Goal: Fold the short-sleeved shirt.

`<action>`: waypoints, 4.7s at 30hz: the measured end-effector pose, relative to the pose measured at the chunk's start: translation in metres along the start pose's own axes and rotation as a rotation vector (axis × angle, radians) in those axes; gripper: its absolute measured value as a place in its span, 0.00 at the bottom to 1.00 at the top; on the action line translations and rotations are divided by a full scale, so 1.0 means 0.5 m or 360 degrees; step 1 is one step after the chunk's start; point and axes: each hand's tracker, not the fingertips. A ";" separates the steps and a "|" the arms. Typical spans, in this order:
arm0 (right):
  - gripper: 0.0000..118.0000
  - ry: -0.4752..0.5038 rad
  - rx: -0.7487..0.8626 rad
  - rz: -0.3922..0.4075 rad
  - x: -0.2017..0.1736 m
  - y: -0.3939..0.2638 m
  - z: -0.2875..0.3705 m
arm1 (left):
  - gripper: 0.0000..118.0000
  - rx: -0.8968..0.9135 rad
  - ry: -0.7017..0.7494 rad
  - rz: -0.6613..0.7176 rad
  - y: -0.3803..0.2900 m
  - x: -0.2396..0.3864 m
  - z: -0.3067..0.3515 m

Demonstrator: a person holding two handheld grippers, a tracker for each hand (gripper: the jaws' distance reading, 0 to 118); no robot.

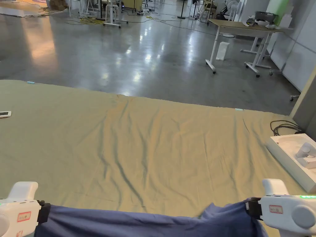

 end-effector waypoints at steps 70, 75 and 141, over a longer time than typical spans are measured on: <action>0.00 -0.0315 0.1267 0.0021 -0.319 -0.167 0.269 | 0.02 0.1007 -0.0002 -0.0107 -0.099 0.260 0.281; 0.00 -0.0280 0.1210 0.0039 -0.317 -0.165 0.259 | 0.01 0.0972 -0.0042 -0.0104 -0.106 0.229 0.291; 0.00 -0.0288 0.0642 0.0018 -0.287 -0.223 0.179 | 0.09 -0.0509 -0.0953 0.0602 -0.258 -0.116 0.081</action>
